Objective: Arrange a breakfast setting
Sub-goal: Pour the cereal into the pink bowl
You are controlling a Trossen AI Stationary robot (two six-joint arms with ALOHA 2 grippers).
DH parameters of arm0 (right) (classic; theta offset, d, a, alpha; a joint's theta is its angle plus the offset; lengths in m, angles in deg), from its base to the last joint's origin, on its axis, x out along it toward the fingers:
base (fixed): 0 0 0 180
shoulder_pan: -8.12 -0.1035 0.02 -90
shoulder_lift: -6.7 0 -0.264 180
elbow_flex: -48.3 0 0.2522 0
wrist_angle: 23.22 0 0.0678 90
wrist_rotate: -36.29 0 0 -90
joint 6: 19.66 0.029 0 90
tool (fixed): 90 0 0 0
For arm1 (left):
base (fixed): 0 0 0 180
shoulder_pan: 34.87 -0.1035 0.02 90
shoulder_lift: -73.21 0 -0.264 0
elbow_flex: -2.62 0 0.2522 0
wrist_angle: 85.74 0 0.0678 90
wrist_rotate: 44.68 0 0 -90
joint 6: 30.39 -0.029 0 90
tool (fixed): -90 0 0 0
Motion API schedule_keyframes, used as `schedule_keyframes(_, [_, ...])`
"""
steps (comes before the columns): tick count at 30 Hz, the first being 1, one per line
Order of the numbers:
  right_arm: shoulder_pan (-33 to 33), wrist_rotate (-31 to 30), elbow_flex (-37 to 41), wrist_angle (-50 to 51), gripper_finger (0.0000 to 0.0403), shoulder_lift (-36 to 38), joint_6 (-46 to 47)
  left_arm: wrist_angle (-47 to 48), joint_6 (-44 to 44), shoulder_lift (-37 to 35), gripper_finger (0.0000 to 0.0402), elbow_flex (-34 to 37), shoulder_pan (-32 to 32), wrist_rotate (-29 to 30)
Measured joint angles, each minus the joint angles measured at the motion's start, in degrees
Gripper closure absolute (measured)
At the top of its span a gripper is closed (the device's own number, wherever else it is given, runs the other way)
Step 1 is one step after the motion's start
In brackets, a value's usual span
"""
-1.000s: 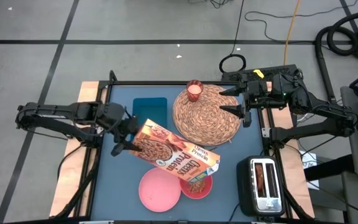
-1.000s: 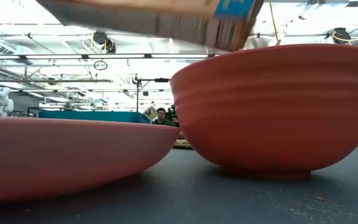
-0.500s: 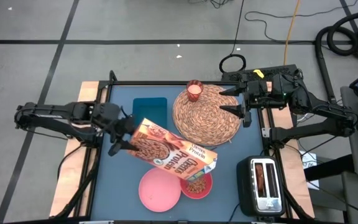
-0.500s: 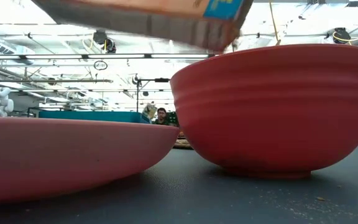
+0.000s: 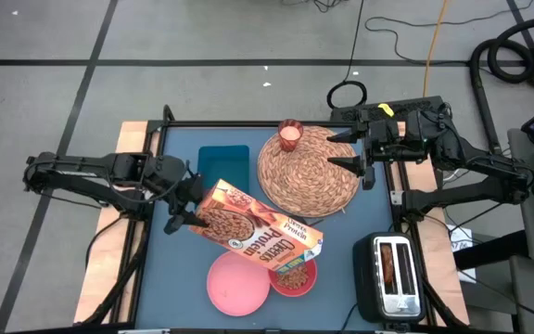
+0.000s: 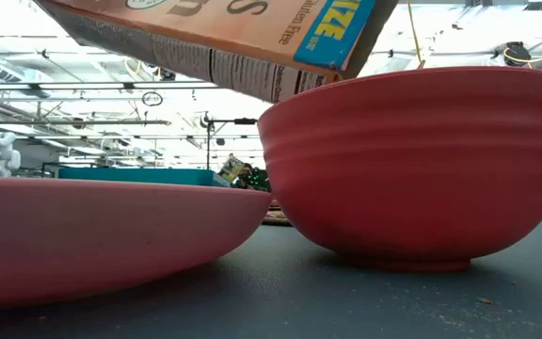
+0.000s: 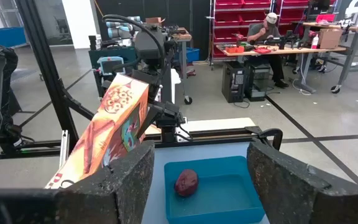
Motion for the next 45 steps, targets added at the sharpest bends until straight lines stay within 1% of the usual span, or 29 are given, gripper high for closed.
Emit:
schedule_keyframes(5, [0.0,0.0,0.0,0.0,0.0156,0.0,0.0,-2.0,0.0,-0.8,0.0172,0.0,0.0,0.2])
schedule_keyframes(8, [0.0,0.0,0.0,0.0,0.0156,0.0,0.0,-0.8,0.3,-0.7,0.0172,0.0,0.0,0.0])
schedule_keyframes(12, [0.0,0.0,0.0,0.0,0.0156,0.0,0.0,-1.5,-0.7,-1.2,0.0172,0.0,0.0,0.7])
schedule_keyframes(16, [0.0,0.0,0.0,0.0,0.0156,0.0,0.0,-0.1,0.6,-0.7,0.0172,0.1,0.0,0.7])
schedule_keyframes(21, [0.0,0.0,0.0,0.0,0.0156,0.0,0.0,-1.5,0.6,-1.1,0.0172,0.0,0.0,0.6])
schedule_keyframes(32, [0.0,0.0,0.0,0.0,0.0156,0.0,0.0,-0.5,1.5,-0.6,0.0172,0.0,0.1,0.1])
schedule_keyframes(35, [0.0,0.0,0.0,0.0,0.0156,0.0,0.0,-1.5,0.3,-1.0,0.0172,0.0,0.1,0.7])
schedule_keyframes(39, [0.0,0.0,0.0,0.0,0.0156,0.0,0.0,-0.6,1.0,-0.6,0.0172,0.0,0.1,0.5])
schedule_keyframes(45, [0.0,0.0,0.0,0.0,0.0156,0.0,0.0,-1.6,0.8,-0.8,0.0172,0.0,0.1,1.5])
